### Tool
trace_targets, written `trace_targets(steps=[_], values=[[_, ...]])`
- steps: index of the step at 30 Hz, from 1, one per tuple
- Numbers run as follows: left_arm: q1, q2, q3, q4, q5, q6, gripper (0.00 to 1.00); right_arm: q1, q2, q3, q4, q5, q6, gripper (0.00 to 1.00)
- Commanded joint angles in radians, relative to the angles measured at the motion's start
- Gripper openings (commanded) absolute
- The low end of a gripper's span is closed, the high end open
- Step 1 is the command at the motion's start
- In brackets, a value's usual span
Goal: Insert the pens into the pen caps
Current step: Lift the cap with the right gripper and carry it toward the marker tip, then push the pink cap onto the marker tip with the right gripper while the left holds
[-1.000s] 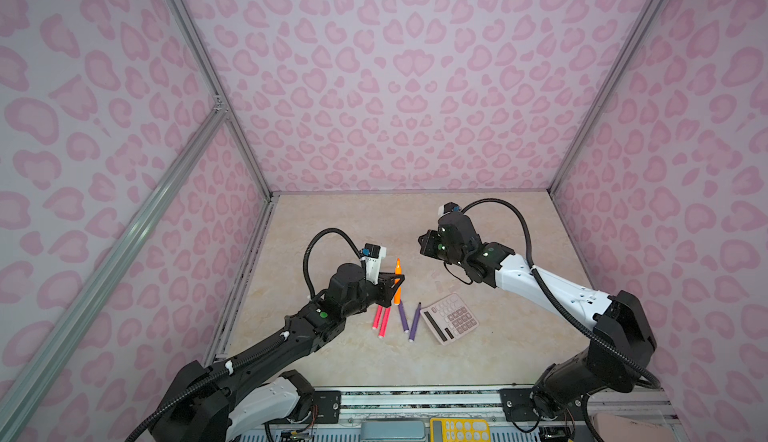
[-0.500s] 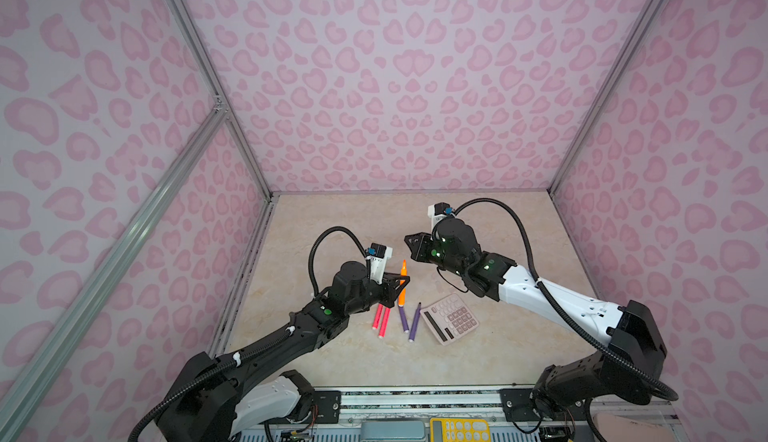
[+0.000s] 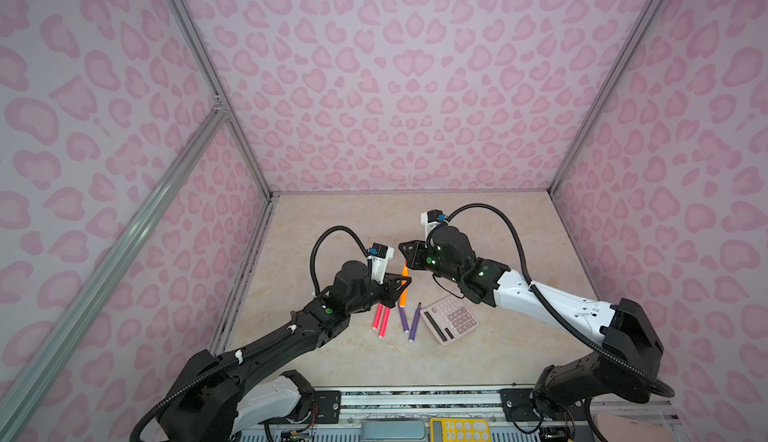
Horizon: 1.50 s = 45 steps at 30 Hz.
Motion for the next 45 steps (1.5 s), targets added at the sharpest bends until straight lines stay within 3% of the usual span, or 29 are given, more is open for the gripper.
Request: trace_targets(steps=[1,12,45], values=[[0.000,0.005,0.012,0.047,0.008,-0.003,0.03,0.007,0.000,-0.017,0.040,0.043,-0.010,0.00],[0.000,0.011,0.013,0.046,0.003,0.001,0.03,0.005,-0.020,-0.040,0.028,0.085,-0.024,0.00],[0.002,0.011,0.011,0.037,-0.049,-0.021,0.03,0.038,-0.029,-0.105,0.088,0.059,0.010,0.00]])
